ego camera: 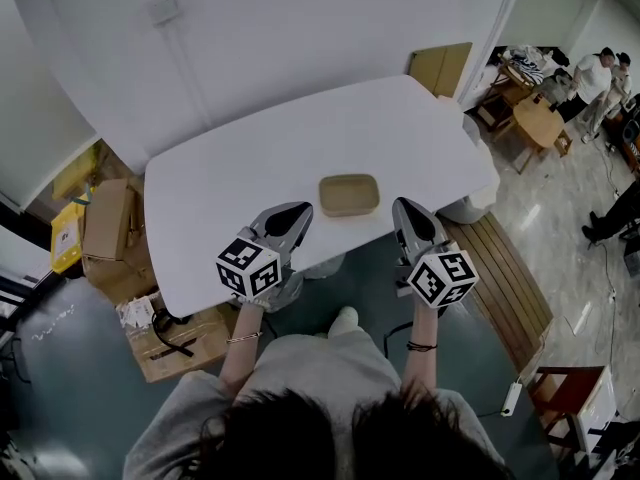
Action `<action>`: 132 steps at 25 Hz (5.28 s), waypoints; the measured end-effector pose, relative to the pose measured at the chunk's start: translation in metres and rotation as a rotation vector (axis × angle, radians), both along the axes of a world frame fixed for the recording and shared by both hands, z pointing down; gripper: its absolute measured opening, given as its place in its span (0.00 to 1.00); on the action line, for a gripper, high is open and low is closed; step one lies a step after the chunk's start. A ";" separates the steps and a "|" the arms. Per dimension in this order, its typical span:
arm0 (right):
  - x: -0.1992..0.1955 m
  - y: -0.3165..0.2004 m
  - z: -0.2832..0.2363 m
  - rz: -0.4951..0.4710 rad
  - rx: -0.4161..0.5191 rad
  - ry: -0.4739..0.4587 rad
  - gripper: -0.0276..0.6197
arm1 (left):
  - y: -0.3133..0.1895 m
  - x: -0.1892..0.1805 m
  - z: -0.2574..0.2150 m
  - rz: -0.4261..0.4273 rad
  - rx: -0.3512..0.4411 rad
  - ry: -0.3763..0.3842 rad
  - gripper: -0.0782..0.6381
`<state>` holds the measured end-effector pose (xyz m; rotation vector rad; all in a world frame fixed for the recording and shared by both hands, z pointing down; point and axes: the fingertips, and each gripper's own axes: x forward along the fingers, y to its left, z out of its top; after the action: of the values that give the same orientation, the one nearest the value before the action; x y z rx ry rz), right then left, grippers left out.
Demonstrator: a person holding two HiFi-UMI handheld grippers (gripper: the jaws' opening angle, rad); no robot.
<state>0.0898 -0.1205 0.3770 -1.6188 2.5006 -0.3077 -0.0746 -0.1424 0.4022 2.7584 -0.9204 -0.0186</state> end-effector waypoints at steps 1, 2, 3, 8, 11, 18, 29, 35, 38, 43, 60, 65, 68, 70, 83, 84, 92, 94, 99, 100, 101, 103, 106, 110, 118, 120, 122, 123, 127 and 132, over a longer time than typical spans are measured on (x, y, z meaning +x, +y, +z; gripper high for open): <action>0.002 -0.004 0.001 -0.002 -0.005 -0.001 0.06 | -0.003 0.002 0.002 -0.001 -0.006 0.000 0.10; 0.005 -0.008 0.003 -0.006 -0.010 -0.002 0.06 | -0.007 0.005 0.004 -0.004 -0.012 0.000 0.10; 0.008 -0.013 0.005 -0.011 -0.016 -0.004 0.06 | -0.011 0.007 0.005 -0.009 -0.018 -0.001 0.10; 0.021 -0.042 0.010 -0.045 -0.047 -0.003 0.06 | -0.035 0.020 0.012 -0.043 -0.045 0.001 0.10; 0.028 -0.062 0.016 -0.066 -0.063 -0.001 0.06 | -0.050 0.027 0.018 -0.059 -0.062 0.005 0.10; 0.038 -0.104 0.024 -0.130 -0.098 -0.008 0.06 | -0.078 0.040 0.026 -0.110 -0.097 0.005 0.10; 0.035 -0.140 0.062 -0.203 -0.201 -0.010 0.06 | -0.103 0.030 0.057 -0.202 -0.182 -0.002 0.10; 0.032 -0.150 0.093 -0.197 -0.286 -0.011 0.06 | -0.104 0.028 0.083 -0.196 -0.259 -0.012 0.10; 0.030 -0.153 0.106 -0.186 -0.327 -0.012 0.06 | -0.105 0.027 0.095 -0.186 -0.299 -0.013 0.10; 0.036 -0.156 0.129 -0.158 -0.410 -0.002 0.06 | -0.105 0.034 0.115 -0.155 -0.356 -0.021 0.10; 0.045 -0.156 0.193 -0.105 -0.622 0.093 0.06 | -0.110 0.036 0.154 -0.140 -0.442 -0.031 0.10; 0.052 -0.154 0.204 -0.066 -0.660 0.091 0.13 | -0.105 0.038 0.159 -0.143 -0.460 -0.028 0.10; 0.053 -0.155 0.209 -0.055 -0.677 0.092 0.14 | -0.104 0.040 0.162 -0.141 -0.469 -0.024 0.10; 0.053 -0.155 0.212 -0.052 -0.688 0.090 0.14 | -0.103 0.041 0.163 -0.139 -0.472 -0.022 0.10; 0.054 -0.153 0.231 -0.040 -0.749 0.066 0.16 | -0.102 0.043 0.166 -0.156 -0.488 -0.012 0.10; 0.055 -0.153 0.231 -0.039 -0.750 0.063 0.15 | -0.103 0.043 0.167 -0.157 -0.489 -0.011 0.10; 0.053 -0.155 0.232 -0.024 -0.753 0.058 0.14 | -0.101 0.043 0.169 -0.167 -0.492 -0.009 0.10; 0.053 -0.156 0.233 -0.018 -0.762 0.046 0.14 | -0.102 0.042 0.168 -0.170 -0.490 -0.008 0.10; 0.053 -0.159 0.234 0.004 -0.774 0.041 0.12 | -0.103 0.040 0.168 -0.178 -0.488 -0.005 0.10; 0.053 -0.160 0.234 0.009 -0.774 0.038 0.12 | -0.103 0.039 0.168 -0.180 -0.488 -0.005 0.10; 0.053 -0.160 0.234 0.014 -0.773 0.035 0.12 | -0.103 0.039 0.167 -0.182 -0.488 -0.005 0.10; 0.054 -0.160 0.233 0.023 -0.770 0.031 0.12 | -0.103 0.038 0.167 -0.185 -0.486 -0.005 0.10; 0.054 -0.161 0.231 0.038 -0.764 0.030 0.10 | -0.103 0.036 0.165 -0.188 -0.482 -0.003 0.10; 0.052 -0.162 0.231 0.043 -0.763 0.023 0.09 | -0.105 0.033 0.164 -0.190 -0.478 0.000 0.10; 0.051 -0.166 0.218 0.042 -0.734 0.009 0.09 | -0.110 0.029 0.155 -0.190 -0.455 0.007 0.10; 0.050 -0.167 0.213 0.037 -0.723 0.007 0.09 | -0.112 0.028 0.150 -0.189 -0.444 0.010 0.10; 0.051 -0.169 0.205 0.031 -0.709 0.008 0.09 | -0.116 0.027 0.145 -0.188 -0.429 0.013 0.10; 0.052 -0.170 0.201 0.027 -0.700 0.009 0.09 | -0.118 0.027 0.141 -0.188 -0.421 0.015 0.10; 0.053 -0.171 0.184 0.016 -0.666 0.007 0.09 | -0.124 0.024 0.124 -0.190 -0.384 0.029 0.10; 0.053 -0.171 0.156 -0.003 -0.606 0.004 0.09 | -0.125 0.020 0.100 -0.180 -0.338 0.033 0.10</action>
<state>0.1427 -0.2913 0.5333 -1.7893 2.5566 -1.1543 -0.0547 -0.2675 0.5019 2.3542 -1.0530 0.0552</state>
